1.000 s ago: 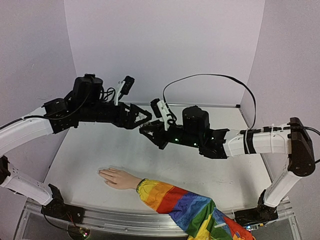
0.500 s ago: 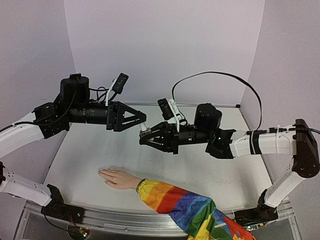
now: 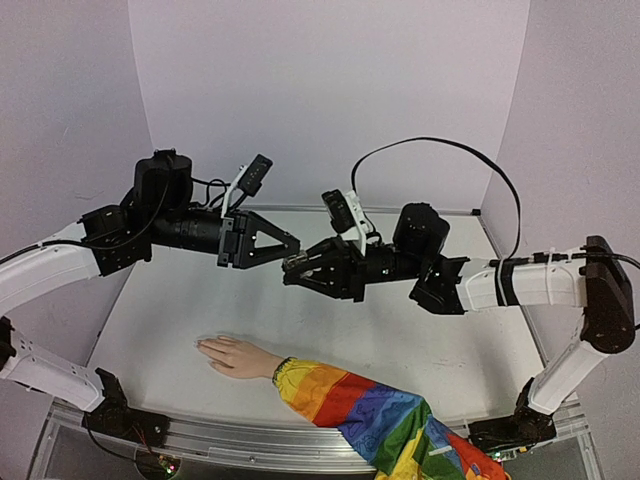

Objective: Paint the nails

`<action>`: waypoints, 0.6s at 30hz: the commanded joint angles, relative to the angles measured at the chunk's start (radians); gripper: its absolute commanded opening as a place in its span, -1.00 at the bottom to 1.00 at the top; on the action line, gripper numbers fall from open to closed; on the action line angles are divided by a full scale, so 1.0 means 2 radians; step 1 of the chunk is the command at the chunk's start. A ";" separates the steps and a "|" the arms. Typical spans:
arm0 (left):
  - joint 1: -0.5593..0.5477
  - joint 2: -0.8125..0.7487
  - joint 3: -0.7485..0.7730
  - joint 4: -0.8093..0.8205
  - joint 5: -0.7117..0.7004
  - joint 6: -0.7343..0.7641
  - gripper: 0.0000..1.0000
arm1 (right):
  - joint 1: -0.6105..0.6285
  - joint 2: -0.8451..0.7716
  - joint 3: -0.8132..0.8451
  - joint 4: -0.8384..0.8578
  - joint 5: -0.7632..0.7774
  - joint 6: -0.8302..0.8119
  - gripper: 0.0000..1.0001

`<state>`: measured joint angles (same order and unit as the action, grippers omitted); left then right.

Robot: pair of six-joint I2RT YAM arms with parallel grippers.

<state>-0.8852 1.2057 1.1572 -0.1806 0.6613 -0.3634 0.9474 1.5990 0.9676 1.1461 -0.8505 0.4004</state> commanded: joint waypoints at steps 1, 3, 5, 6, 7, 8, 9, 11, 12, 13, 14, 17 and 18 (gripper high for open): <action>-0.001 0.010 0.031 0.027 0.010 0.009 -0.38 | -0.003 0.005 0.024 0.047 -0.022 0.005 -1.00; -0.001 0.015 0.036 0.027 0.011 0.012 -0.59 | -0.005 0.006 0.024 0.047 -0.020 0.004 -1.00; -0.001 0.020 0.039 0.027 0.009 0.015 -0.80 | -0.007 0.005 0.022 0.047 -0.013 0.002 -1.00; -0.001 0.023 0.039 0.026 0.007 0.016 -0.91 | -0.008 0.002 0.019 0.046 -0.003 -0.001 -1.00; -0.001 0.025 0.038 0.025 0.003 0.018 -1.00 | -0.009 0.000 0.015 0.045 0.013 -0.005 -1.00; -0.001 0.026 0.036 0.024 -0.004 0.020 -1.00 | -0.010 -0.004 0.012 0.040 0.032 -0.015 -1.00; -0.002 0.027 0.032 0.023 -0.016 0.021 -1.00 | -0.009 -0.009 0.010 0.022 0.063 -0.028 -1.00; -0.001 0.028 0.032 0.011 -0.055 0.021 -1.00 | -0.002 -0.019 0.014 -0.050 0.179 -0.067 -1.00; -0.002 0.030 0.035 -0.003 -0.082 0.021 -1.00 | 0.026 -0.022 0.032 -0.117 0.341 -0.095 -1.00; -0.002 0.033 0.040 -0.020 -0.119 0.019 -1.00 | 0.063 -0.015 0.052 -0.163 0.625 -0.109 -1.00; -0.003 0.036 0.042 -0.033 -0.153 0.016 -1.00 | 0.091 -0.002 0.063 -0.174 0.796 -0.119 -1.00; -0.003 0.047 0.046 -0.045 -0.200 0.010 -1.00 | 0.127 0.037 0.054 -0.048 0.931 -0.235 -1.00; -0.002 0.050 0.049 -0.047 -0.201 0.011 -1.00 | 0.127 0.048 0.064 -0.050 0.913 -0.237 -1.00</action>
<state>-0.8593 1.2865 1.1992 -0.2382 0.3546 -0.3252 1.1633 1.6306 1.0225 0.9234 0.2741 0.1486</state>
